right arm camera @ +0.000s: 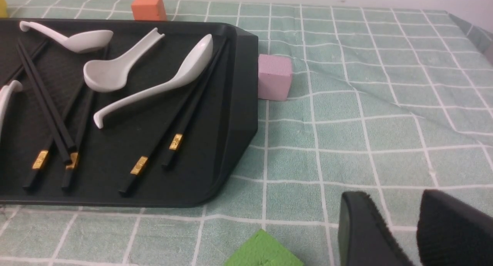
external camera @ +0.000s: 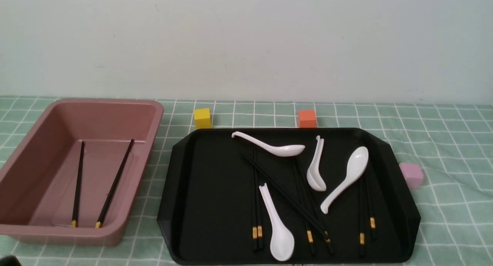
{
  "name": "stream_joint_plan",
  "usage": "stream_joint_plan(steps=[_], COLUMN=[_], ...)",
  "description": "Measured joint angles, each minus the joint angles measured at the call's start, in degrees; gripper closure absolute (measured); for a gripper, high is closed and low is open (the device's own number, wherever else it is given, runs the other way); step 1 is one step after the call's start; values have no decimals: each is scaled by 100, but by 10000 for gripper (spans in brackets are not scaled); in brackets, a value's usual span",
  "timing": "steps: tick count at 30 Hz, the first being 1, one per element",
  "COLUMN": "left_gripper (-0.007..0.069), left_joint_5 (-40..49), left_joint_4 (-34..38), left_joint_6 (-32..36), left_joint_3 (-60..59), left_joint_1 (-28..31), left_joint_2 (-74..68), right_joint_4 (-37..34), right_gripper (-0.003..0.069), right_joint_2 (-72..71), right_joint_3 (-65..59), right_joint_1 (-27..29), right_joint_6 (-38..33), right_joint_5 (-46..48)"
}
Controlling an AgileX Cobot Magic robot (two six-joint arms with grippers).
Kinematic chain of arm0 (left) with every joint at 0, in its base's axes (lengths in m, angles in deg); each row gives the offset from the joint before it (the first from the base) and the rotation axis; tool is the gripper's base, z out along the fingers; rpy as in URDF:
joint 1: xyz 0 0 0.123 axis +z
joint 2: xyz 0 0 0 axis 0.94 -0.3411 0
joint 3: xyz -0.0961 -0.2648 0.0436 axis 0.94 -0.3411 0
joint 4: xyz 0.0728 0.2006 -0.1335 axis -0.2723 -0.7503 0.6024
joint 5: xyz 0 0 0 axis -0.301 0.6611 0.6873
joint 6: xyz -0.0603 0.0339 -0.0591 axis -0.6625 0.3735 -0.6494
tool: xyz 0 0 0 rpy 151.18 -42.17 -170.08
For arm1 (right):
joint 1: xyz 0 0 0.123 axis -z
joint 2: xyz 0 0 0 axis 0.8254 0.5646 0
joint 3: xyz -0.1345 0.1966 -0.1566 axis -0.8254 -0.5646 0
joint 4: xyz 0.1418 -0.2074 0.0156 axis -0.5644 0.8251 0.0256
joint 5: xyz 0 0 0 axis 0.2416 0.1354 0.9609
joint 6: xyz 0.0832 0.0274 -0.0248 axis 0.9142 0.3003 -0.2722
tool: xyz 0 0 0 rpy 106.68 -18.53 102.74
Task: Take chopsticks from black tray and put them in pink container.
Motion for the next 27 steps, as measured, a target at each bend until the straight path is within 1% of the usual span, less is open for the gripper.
stream_joint_plan(steps=[7,10,27], left_gripper=[635,635,624], left_joint_5=[73,-95,-128], left_joint_4=[-281,-309,-309], left_joint_6=[0,0,5], left_joint_3=[-820,-847,-851], left_joint_1=[0,0,0], left_joint_2=[0,0,0], right_joint_4=[0,0,0], right_gripper=[419,419,419], right_joint_2=[0,0,0], right_joint_3=[0,0,0], right_joint_1=[0,0,0], right_joint_6=[0,0,0], right_joint_5=[0,0,0])
